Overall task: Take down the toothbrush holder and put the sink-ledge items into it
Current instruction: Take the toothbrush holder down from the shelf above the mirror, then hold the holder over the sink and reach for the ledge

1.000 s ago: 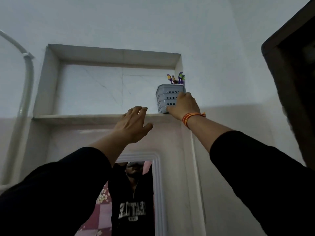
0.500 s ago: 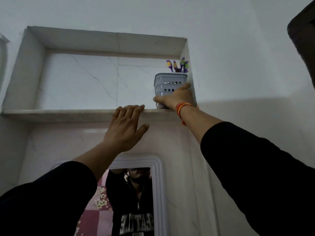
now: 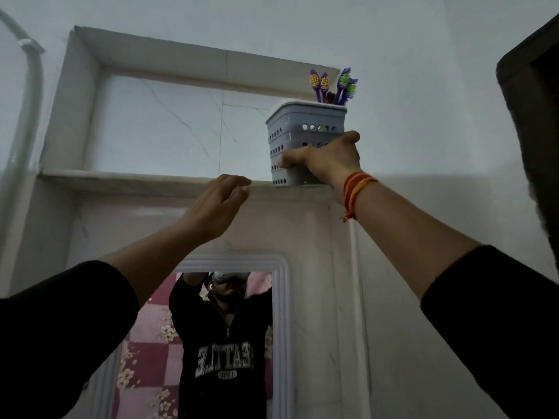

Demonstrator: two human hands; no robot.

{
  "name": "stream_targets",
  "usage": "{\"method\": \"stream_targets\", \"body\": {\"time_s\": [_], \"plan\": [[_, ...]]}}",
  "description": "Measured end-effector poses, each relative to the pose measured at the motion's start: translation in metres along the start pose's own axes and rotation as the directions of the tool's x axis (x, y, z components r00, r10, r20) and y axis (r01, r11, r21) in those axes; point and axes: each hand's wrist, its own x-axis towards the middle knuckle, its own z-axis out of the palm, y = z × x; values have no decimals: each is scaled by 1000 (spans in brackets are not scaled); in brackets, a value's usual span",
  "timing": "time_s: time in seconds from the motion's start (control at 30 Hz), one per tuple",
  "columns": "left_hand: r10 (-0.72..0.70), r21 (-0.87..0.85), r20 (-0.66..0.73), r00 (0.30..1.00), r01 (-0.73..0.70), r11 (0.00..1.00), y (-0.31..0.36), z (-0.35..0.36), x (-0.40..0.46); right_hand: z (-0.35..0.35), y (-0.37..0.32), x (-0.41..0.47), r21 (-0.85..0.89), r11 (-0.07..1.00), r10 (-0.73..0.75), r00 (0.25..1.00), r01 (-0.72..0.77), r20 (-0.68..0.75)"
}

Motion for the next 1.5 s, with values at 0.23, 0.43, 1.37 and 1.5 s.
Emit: {"method": "stream_targets", "body": {"time_s": [0.23,0.43,1.37,1.5], "plan": [[-159,-132,104,982,172,976,-16,8,-103,8,69,-114,23,993,112,985,-116,130],[-315,-193,343,885,395,898,-53,59,-244,29,181,-243,-34,968,250,957,-248,147],[-12,13,966,-258,2,1000,-101,310,-545,8,401,-655,-265,609,787,612,-748,80],[10,-34,960,-279,-83,996,-104,316,-556,7,409,-668,-251,571,819,563,-782,108]]}}
